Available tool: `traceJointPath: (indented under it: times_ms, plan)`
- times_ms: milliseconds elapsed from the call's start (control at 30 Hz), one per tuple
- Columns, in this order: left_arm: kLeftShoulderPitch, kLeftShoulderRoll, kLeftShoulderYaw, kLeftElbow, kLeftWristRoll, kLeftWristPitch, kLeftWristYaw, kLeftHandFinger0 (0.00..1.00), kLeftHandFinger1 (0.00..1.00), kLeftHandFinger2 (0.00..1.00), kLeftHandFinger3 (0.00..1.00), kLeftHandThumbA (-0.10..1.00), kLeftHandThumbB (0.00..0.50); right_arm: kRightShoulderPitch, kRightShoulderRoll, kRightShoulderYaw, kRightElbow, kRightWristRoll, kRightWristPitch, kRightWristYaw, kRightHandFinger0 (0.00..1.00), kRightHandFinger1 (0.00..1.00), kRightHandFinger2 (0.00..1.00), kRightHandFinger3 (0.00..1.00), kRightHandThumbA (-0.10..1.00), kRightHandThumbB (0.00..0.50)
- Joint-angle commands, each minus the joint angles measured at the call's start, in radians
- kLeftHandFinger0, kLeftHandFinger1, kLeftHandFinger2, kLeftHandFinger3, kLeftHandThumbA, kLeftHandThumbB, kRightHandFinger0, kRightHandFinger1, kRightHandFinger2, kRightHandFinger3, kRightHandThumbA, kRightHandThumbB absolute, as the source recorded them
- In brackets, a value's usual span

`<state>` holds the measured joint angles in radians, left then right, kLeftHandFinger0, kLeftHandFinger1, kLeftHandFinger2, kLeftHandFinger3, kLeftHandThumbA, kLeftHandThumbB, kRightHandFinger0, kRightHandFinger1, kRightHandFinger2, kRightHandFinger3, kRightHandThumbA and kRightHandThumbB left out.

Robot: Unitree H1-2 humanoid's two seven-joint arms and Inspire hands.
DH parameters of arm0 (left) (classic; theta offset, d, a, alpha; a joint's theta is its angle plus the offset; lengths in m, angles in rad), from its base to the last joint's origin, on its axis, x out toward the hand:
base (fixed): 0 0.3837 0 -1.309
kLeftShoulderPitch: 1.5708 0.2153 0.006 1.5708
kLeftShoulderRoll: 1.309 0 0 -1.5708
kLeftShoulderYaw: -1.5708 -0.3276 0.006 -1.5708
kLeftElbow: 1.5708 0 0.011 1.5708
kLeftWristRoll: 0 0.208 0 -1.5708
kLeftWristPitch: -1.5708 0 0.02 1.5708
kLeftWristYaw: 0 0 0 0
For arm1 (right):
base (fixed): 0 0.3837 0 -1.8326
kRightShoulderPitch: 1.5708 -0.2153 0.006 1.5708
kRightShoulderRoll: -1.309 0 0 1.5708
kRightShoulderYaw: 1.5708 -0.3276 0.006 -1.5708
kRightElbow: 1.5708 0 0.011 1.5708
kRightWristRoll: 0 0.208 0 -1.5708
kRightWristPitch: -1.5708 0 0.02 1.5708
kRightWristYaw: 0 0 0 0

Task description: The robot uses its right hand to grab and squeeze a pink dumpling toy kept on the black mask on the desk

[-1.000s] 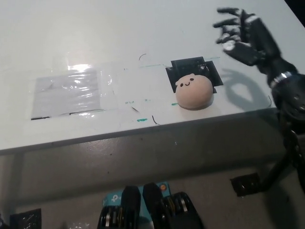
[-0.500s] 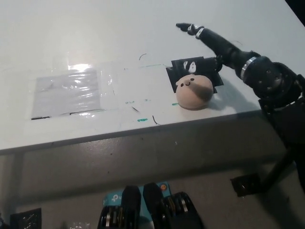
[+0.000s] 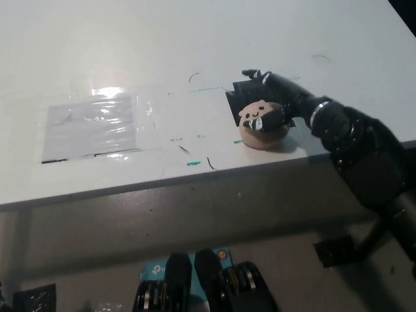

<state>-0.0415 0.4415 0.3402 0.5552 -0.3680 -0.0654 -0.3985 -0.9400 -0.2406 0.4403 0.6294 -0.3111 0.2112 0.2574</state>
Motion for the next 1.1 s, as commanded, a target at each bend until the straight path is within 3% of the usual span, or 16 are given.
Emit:
traceJointPath:
  times_ms: [0, 467, 633, 667, 700, 800, 833, 867, 900, 933, 967, 1000, 1033, 1067]
  plan:
    - [-0.007, 0.027, 0.008, -0.018, -0.016, -0.02, -0.018, 0.0, 0.0, 0.1, 0.16, 1.0, 0.5, -0.018, 0.013, -0.031, 0.026, -0.039, -0.075, -0.086, 1.0, 1.0, 1.0, 1.0, 0.77, 0.5]
    - [-0.027, 0.033, 0.005, -0.029, -0.014, 0.003, -0.008, 0.0, 0.02, 0.11, 0.19, 1.0, 0.5, 0.047, 0.09, -0.022, 0.172, -0.052, -0.161, -0.123, 1.0, 1.0, 1.0, 1.0, 0.64, 0.496]
    - [-0.025, 0.035, 0.008, -0.031, -0.018, -0.009, -0.018, 0.0, 0.05, 0.15, 0.19, 1.0, 0.5, 0.061, 0.095, -0.01, 0.168, -0.059, -0.133, -0.078, 1.0, 1.0, 1.0, 1.0, 0.59, 0.485]
    - [-0.027, 0.036, 0.008, -0.032, -0.016, -0.005, -0.014, 0.0, 0.03, 0.14, 0.18, 1.0, 0.5, 0.059, 0.092, -0.004, 0.175, -0.065, -0.142, -0.074, 1.0, 1.0, 1.0, 1.0, 0.55, 0.436]
    - [-0.027, 0.035, 0.007, -0.035, -0.013, 0.002, -0.008, 0.0, 0.03, 0.13, 0.17, 1.0, 0.5, 0.058, 0.085, 0.007, 0.181, -0.074, -0.153, -0.067, 1.0, 1.0, 1.0, 1.0, 0.54, 0.417]
    - [-0.024, 0.036, 0.009, -0.036, -0.015, 0.005, -0.008, 0.0, 0.06, 0.15, 0.19, 1.0, 0.5, 0.061, 0.068, 0.065, 0.2, -0.146, -0.23, -0.118, 0.98, 1.0, 1.0, 1.0, 0.31, 0.191]
    - [-0.025, 0.035, 0.01, -0.039, -0.015, 0.013, -0.003, 0.0, 0.05, 0.14, 0.18, 1.0, 0.5, 0.062, 0.063, 0.087, 0.204, -0.175, -0.249, -0.149, 0.43, 0.48, 0.8, 1.0, 0.24, 0.189]
    - [-0.022, 0.033, 0.01, -0.041, -0.015, 0.014, -0.003, 0.0, 0.05, 0.14, 0.18, 1.0, 0.5, 0.064, 0.063, 0.091, 0.204, -0.178, -0.251, -0.153, 0.27, 0.34, 0.65, 1.0, 0.18, 0.17]
    - [-0.022, 0.034, 0.011, -0.034, -0.019, 0.009, -0.01, 0.0, 0.05, 0.14, 0.18, 1.0, 0.5, 0.065, 0.064, 0.115, 0.214, -0.216, -0.254, -0.197, 0.08, 0.17, 0.51, 1.0, 0.19, 0.177]
    - [-0.02, 0.034, 0.009, -0.039, -0.018, 0.012, -0.011, 0.0, 0.03, 0.12, 0.16, 1.0, 0.5, 0.069, 0.07, 0.14, 0.251, -0.256, -0.315, -0.29, 0.03, 0.19, 0.51, 1.0, -0.02, 0.148]
    - [-0.021, 0.031, 0.01, -0.039, -0.015, 0.015, -0.003, 0.0, 0.02, 0.11, 0.15, 1.0, 0.5, 0.072, 0.072, 0.154, 0.267, -0.28, -0.342, -0.345, 0.0, 0.01, 0.27, 1.0, -0.1, 0.054]
    - [-0.022, 0.03, 0.009, -0.036, -0.016, 0.013, -0.004, 0.0, 0.03, 0.11, 0.15, 1.0, 0.5, 0.077, 0.075, 0.156, 0.273, -0.291, -0.362, -0.398, 0.0, 0.0, 0.19, 1.0, -0.1, 0.007]
    - [-0.021, 0.03, 0.008, -0.037, -0.014, 0.015, -0.003, 0.0, 0.03, 0.11, 0.16, 1.0, 0.5, 0.082, 0.077, 0.151, 0.271, -0.292, -0.376, -0.424, 0.0, 0.06, 0.26, 1.0, -0.1, 0.0]
    - [-0.02, 0.029, 0.008, -0.035, -0.016, 0.011, -0.006, 0.0, 0.03, 0.11, 0.16, 1.0, 0.5, 0.082, 0.078, 0.152, 0.277, -0.302, -0.407, -0.47, 0.0, 0.04, 0.24, 0.94, -0.1, 0.0]
